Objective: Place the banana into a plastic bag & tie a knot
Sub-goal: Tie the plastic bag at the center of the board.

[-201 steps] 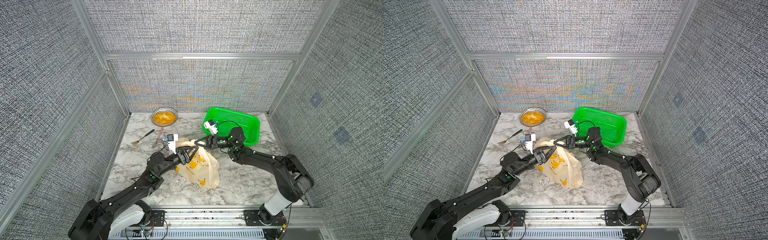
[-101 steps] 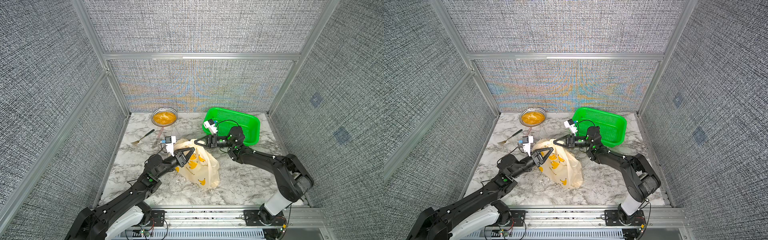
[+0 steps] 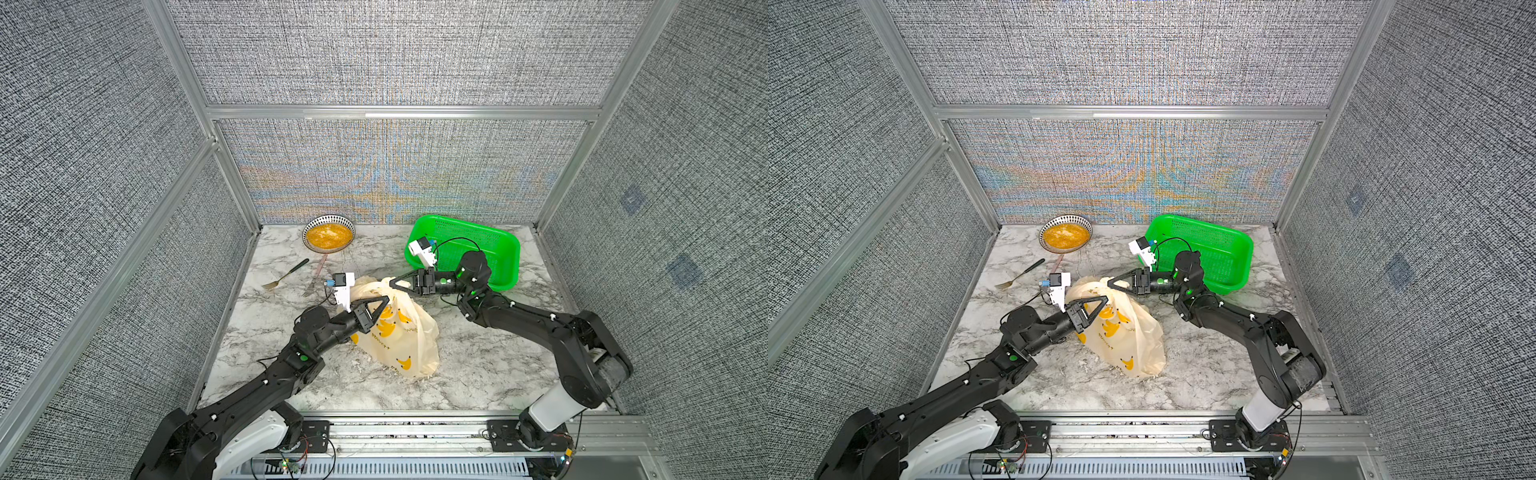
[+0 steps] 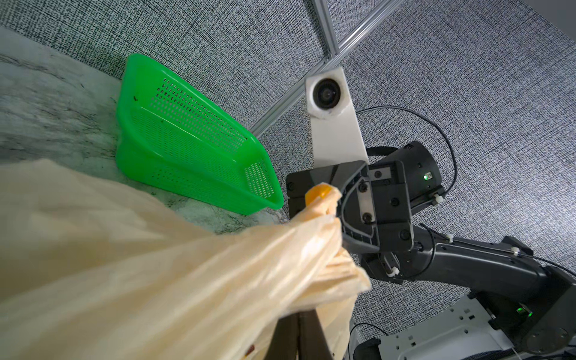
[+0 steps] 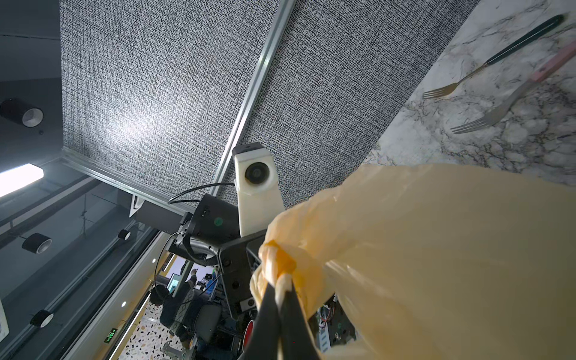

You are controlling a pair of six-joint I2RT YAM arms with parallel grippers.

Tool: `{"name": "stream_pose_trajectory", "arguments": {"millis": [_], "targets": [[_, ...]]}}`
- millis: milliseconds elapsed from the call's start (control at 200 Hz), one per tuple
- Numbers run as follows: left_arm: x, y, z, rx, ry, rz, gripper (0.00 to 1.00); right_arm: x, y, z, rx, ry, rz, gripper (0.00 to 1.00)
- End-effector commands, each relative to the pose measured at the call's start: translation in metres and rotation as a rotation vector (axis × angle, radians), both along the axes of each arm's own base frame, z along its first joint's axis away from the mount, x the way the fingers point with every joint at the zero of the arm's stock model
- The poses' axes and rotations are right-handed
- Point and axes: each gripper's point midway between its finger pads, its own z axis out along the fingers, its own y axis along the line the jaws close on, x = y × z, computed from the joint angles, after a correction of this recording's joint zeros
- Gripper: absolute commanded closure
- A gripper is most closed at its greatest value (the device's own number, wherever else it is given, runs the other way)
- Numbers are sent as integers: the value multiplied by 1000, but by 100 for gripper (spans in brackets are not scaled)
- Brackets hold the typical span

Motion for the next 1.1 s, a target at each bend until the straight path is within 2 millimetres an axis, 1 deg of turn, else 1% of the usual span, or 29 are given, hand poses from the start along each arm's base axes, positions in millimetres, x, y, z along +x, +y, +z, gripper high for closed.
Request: {"name": "stream_pose_trajectory", "arguments": {"millis": [0, 85, 175, 225, 310, 465, 586, 676, 771, 861, 1006, 1091], "targets": [[1, -2, 6, -2, -24, -7, 100, -2, -1, 2, -17, -47, 1, 76], [1, -4, 6, 1, -30, -17, 100, -5, -3, 5, -21, -70, 2, 66], [2, -4, 6, 2, -31, -14, 100, -7, -8, 9, -19, -85, 4, 58], [2, -5, 5, 4, -31, -14, 100, -7, -13, 11, -18, -93, -4, 54], [2, -6, 5, 5, -31, -19, 100, -6, -23, 12, -25, -99, -25, 51], [3, -9, 7, 1, -33, -26, 100, -5, -41, 13, -33, -109, -64, 50], [3, -10, 7, 3, -34, -28, 100, -9, -47, 11, -46, -109, -69, 53], [4, -11, 7, 5, -34, -30, 100, -11, -51, 8, -51, -132, -77, 61], [4, -13, 7, 5, -35, -35, 100, -11, -54, 6, -52, -127, -84, 73], [3, -14, 7, 6, -37, -40, 100, -11, -54, 6, -46, -128, -79, 78], [2, -16, 8, 7, -40, -47, 100, -12, -54, 7, -41, -137, -74, 80], [2, -18, 8, 9, -41, -52, 100, -12, -54, 8, -38, -143, -72, 82]]}}
